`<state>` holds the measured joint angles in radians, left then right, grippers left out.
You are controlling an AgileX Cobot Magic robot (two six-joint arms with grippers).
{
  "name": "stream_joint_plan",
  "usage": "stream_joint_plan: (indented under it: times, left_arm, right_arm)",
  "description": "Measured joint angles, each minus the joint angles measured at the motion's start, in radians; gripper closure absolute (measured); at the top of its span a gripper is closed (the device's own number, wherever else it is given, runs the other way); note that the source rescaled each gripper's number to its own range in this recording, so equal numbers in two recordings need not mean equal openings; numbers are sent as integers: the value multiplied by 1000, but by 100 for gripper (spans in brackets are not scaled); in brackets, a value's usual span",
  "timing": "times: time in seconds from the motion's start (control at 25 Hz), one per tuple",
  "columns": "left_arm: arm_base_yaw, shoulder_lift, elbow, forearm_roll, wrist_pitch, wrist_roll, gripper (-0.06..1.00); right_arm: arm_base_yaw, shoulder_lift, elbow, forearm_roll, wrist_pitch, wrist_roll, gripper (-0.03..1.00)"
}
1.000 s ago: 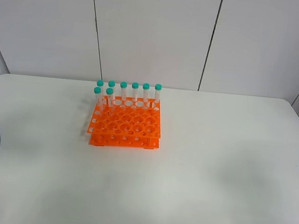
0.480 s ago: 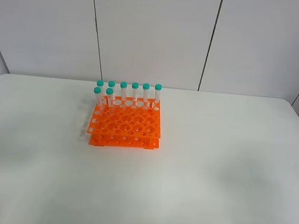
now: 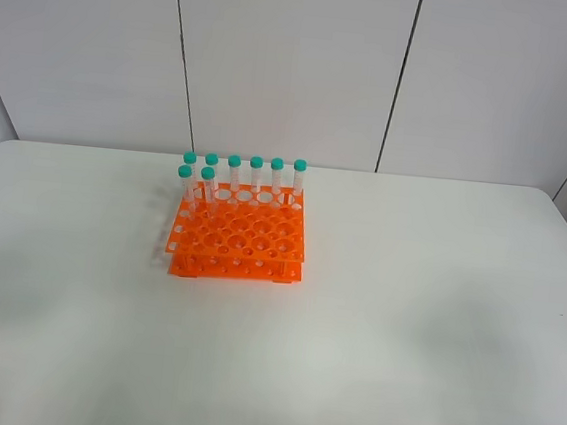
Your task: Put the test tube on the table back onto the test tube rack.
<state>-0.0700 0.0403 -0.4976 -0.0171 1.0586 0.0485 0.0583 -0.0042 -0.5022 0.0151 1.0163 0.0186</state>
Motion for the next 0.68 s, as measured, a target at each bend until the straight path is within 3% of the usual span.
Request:
stream_joint_plan:
  times: [0.68]
  left_arm:
    - [0, -44, 0, 0, 0, 0, -6]
  right_arm:
    - [0, 0, 0, 0, 0, 0, -1]
